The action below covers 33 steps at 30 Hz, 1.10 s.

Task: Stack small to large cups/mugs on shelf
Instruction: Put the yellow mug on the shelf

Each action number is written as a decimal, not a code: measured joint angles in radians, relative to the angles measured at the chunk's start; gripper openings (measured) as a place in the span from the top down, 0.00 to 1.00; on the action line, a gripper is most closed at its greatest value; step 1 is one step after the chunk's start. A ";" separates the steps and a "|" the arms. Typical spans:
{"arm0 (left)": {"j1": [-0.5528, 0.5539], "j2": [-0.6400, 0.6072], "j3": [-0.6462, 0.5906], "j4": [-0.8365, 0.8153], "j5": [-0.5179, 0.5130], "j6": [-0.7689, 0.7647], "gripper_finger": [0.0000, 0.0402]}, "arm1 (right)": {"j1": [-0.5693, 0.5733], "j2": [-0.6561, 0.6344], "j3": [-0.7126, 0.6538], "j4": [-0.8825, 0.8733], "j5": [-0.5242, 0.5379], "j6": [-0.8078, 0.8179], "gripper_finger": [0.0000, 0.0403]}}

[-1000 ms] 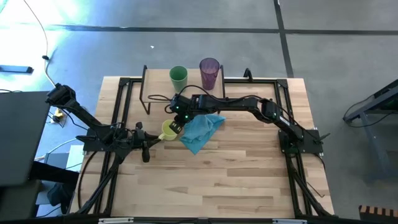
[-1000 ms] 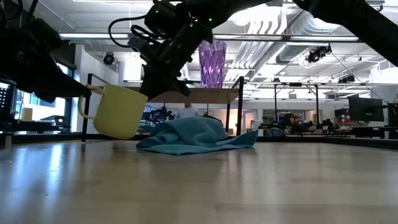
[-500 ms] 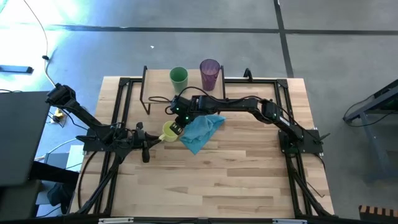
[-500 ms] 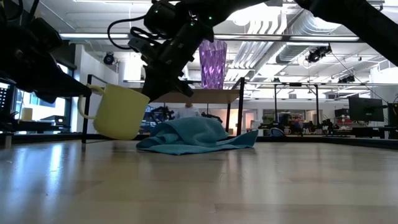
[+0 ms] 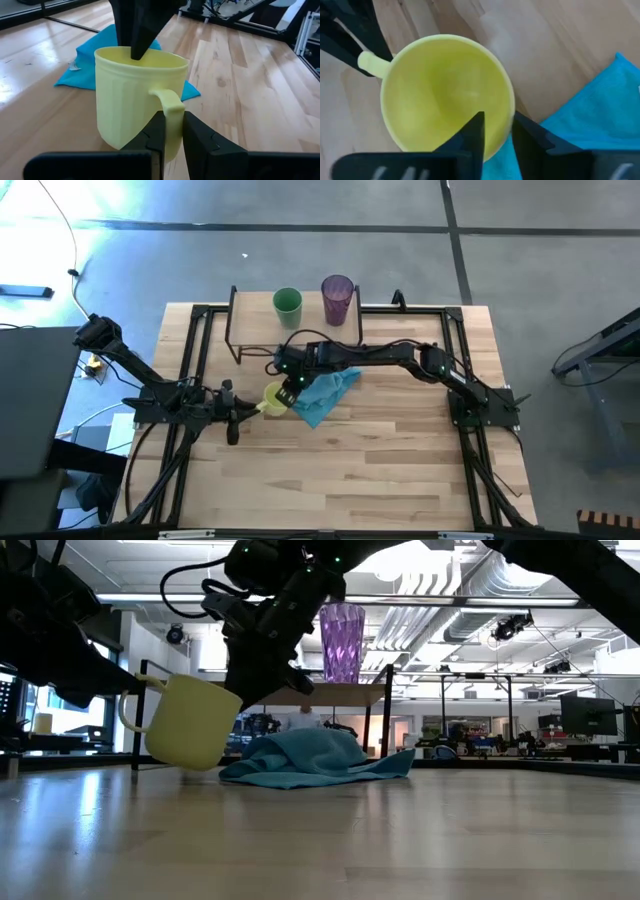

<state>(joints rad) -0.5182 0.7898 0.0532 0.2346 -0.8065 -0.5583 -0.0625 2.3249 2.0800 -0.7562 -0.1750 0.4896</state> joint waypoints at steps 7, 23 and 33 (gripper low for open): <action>0.000 -0.001 0.000 0.006 0.011 0.002 0.93 | 0.014 -0.018 0.000 -0.008 0.005 0.002 0.69; -0.049 -0.001 -0.002 -0.010 -0.109 -0.003 1.00 | 0.063 -0.102 0.001 -0.038 0.044 -0.026 0.64; -0.058 -0.001 -0.001 0.002 -0.080 0.000 1.00 | 0.078 -0.102 0.001 -0.041 0.042 -0.044 0.64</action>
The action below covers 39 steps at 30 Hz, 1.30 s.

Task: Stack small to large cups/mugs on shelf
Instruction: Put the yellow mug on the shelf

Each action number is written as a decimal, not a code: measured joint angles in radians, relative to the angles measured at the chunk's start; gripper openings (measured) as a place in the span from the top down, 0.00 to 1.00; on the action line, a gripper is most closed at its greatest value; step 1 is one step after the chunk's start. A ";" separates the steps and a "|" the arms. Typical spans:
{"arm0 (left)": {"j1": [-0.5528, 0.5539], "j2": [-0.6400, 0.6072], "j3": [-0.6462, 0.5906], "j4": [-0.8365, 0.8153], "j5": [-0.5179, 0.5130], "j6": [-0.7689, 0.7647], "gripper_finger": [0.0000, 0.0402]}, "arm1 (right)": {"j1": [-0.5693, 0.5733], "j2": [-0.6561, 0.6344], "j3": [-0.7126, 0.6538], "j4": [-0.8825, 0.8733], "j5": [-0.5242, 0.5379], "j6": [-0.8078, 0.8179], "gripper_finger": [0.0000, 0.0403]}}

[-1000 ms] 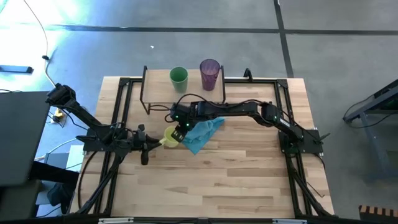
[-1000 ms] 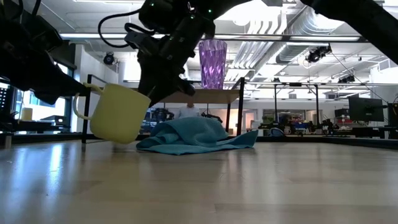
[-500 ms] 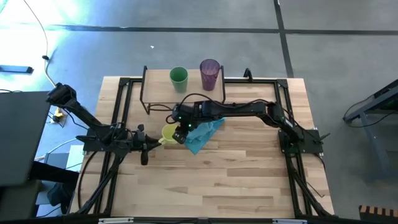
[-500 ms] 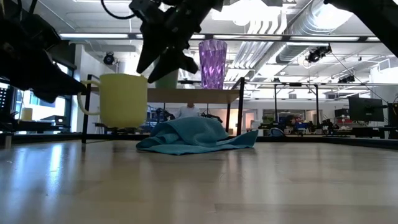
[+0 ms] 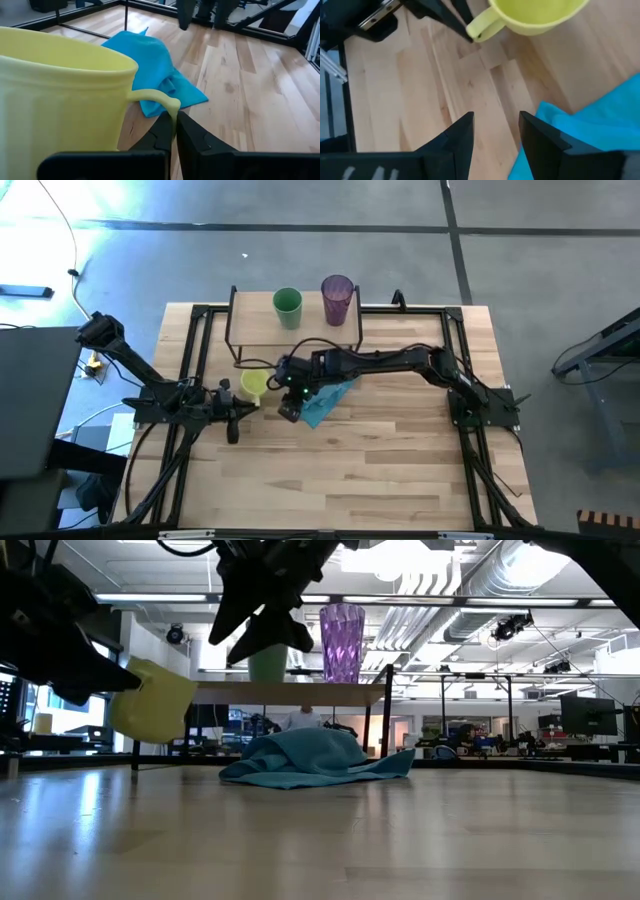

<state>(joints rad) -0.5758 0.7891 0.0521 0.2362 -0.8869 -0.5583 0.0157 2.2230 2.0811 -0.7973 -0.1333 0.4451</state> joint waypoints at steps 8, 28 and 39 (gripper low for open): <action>0.000 -0.003 0.005 0.012 0.020 0.023 1.00 | 0.053 -0.056 0.000 -0.050 0.000 -0.017 0.64; 0.000 -0.236 0.171 0.035 0.005 0.454 1.00 | 0.414 -0.473 0.000 -0.059 0.276 -0.434 0.64; 0.000 -0.544 0.172 0.013 0.067 0.625 1.00 | 0.593 -0.523 0.000 -0.072 0.504 -0.650 0.64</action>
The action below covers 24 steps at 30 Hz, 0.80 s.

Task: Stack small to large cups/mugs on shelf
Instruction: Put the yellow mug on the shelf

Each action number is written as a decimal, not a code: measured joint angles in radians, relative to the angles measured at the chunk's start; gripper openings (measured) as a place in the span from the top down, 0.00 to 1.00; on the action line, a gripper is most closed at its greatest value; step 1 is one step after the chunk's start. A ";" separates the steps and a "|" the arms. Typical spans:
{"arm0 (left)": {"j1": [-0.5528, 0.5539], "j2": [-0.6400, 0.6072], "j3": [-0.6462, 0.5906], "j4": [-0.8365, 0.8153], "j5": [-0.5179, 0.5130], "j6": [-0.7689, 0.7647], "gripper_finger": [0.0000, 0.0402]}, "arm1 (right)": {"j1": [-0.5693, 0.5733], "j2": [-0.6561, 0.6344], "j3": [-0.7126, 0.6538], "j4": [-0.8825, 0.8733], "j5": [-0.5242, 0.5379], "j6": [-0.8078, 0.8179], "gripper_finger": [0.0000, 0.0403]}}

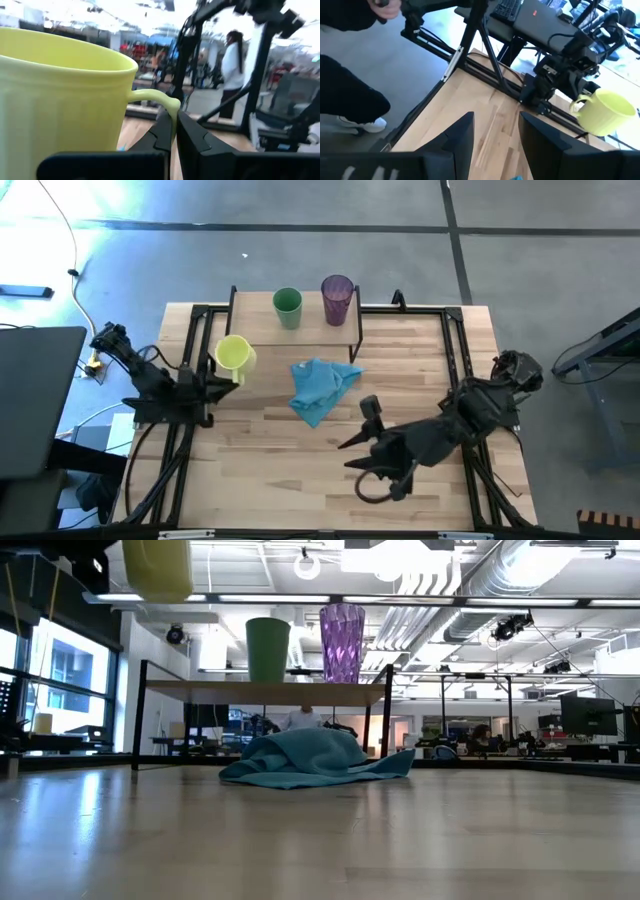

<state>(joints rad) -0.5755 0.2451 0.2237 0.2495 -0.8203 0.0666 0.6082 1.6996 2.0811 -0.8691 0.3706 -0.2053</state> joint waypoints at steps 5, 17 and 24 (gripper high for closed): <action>0.000 -0.119 0.000 -0.049 0.042 0.032 1.00 | 0.016 -0.006 0.000 -0.013 0.003 -0.025 0.64; 0.000 -0.212 0.000 -0.130 0.057 0.074 1.00 | 0.005 -0.040 -0.001 -0.039 0.045 -0.068 0.64; 0.000 -0.212 0.000 -0.190 0.179 0.074 1.00 | -0.024 -0.054 -0.001 -0.036 -0.013 -0.087 0.64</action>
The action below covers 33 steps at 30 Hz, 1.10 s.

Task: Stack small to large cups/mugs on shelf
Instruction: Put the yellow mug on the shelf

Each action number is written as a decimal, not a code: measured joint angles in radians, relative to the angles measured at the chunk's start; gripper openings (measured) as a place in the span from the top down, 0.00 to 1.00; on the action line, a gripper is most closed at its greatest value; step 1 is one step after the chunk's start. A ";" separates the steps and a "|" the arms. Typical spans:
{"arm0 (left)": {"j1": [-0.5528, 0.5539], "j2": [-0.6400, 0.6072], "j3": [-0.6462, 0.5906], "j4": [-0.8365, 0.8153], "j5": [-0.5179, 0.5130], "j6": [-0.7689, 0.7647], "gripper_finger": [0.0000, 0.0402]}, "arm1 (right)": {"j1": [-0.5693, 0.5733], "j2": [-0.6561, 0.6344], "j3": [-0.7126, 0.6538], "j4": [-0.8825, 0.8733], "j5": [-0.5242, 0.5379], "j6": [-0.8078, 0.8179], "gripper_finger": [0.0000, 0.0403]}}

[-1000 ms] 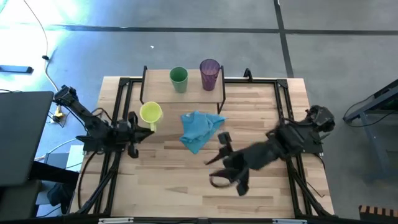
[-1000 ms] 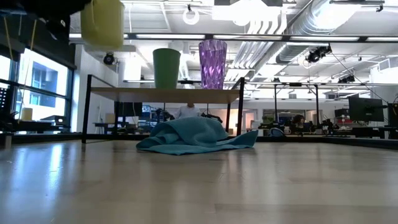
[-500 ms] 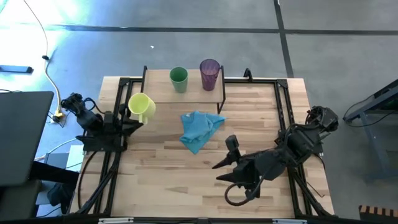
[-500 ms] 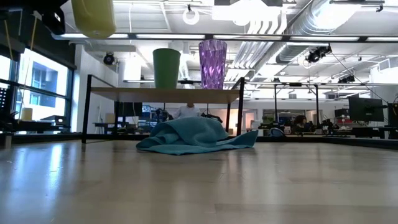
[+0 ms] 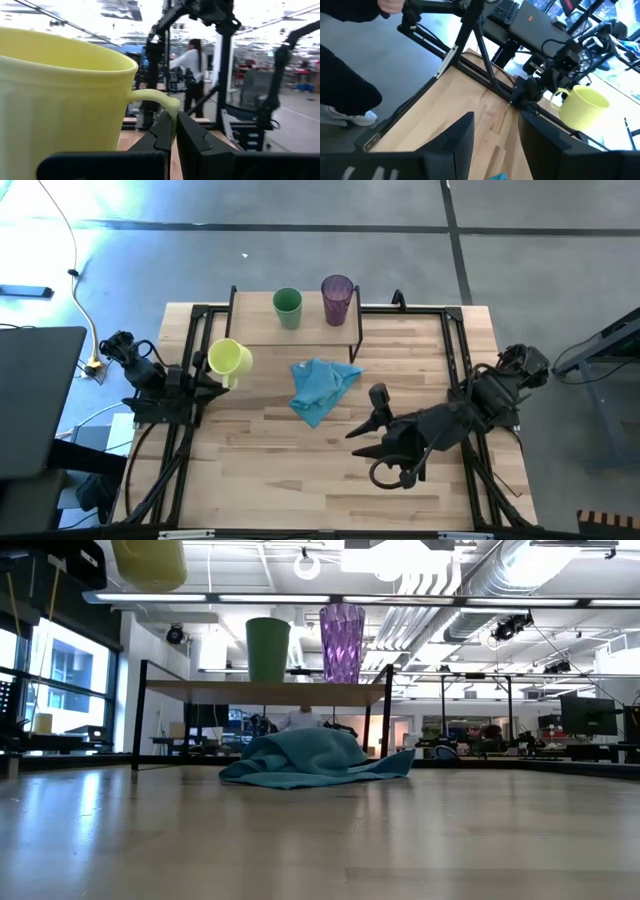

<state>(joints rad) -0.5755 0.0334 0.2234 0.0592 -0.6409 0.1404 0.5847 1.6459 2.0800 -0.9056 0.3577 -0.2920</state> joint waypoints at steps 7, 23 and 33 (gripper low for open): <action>0.000 0.000 0.000 -0.019 0.124 0.000 1.00 | -0.045 0.000 0.000 0.000 -0.082 -0.009 0.67; 0.064 0.000 0.000 -0.086 0.175 -0.006 1.00 | -0.132 0.000 0.000 0.006 -0.152 -0.035 0.68; 0.338 0.000 0.001 -0.084 0.466 -0.050 1.00 | -0.193 -0.022 -0.002 -0.038 -0.154 -0.023 0.68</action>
<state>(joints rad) -0.2379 0.0338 0.2241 -0.0243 -0.1745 0.0900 0.3913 1.6236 2.0781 -0.9434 0.2034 -0.3150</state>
